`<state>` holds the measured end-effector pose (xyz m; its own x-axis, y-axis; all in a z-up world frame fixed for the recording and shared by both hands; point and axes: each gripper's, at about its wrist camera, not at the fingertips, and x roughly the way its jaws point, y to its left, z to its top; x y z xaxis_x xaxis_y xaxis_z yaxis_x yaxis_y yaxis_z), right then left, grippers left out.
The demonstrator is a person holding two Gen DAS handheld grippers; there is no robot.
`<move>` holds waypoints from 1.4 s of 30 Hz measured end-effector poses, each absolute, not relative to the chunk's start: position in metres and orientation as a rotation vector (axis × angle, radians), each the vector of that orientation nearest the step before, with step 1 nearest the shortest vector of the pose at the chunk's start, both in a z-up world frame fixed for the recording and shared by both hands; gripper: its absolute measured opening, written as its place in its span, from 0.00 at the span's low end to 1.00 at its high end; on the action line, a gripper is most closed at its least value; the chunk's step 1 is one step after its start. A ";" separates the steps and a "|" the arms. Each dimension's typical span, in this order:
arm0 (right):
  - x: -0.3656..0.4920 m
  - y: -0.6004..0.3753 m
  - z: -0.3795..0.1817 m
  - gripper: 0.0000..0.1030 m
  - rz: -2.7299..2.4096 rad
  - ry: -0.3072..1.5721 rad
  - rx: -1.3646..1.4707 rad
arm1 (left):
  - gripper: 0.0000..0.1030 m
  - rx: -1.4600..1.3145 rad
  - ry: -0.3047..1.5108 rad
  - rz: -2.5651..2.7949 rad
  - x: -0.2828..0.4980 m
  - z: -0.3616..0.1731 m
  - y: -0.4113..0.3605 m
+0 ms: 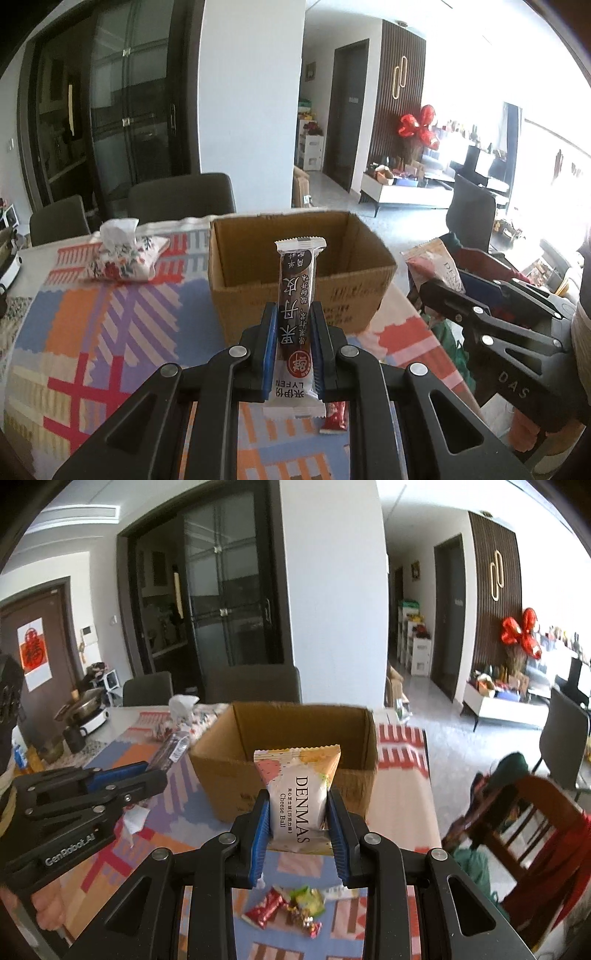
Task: Organize snacks
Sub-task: 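Carry both held snacks over the open cardboard box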
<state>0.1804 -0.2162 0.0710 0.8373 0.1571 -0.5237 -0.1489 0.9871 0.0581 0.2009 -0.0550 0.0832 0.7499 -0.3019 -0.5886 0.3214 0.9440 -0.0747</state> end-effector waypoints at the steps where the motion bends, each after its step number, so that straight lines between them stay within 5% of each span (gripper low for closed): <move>1: 0.181 -0.215 0.075 0.30 0.166 0.550 0.013 | 0.17 0.030 0.637 -0.339 0.202 0.085 -0.055; 19: 0.199 -0.227 0.097 0.30 0.183 0.549 0.030 | 0.17 0.060 0.635 -0.355 0.236 0.104 -0.071; 42: 0.322 -0.232 0.077 0.30 0.177 0.713 0.053 | 0.17 0.046 0.815 -0.340 0.353 0.077 -0.074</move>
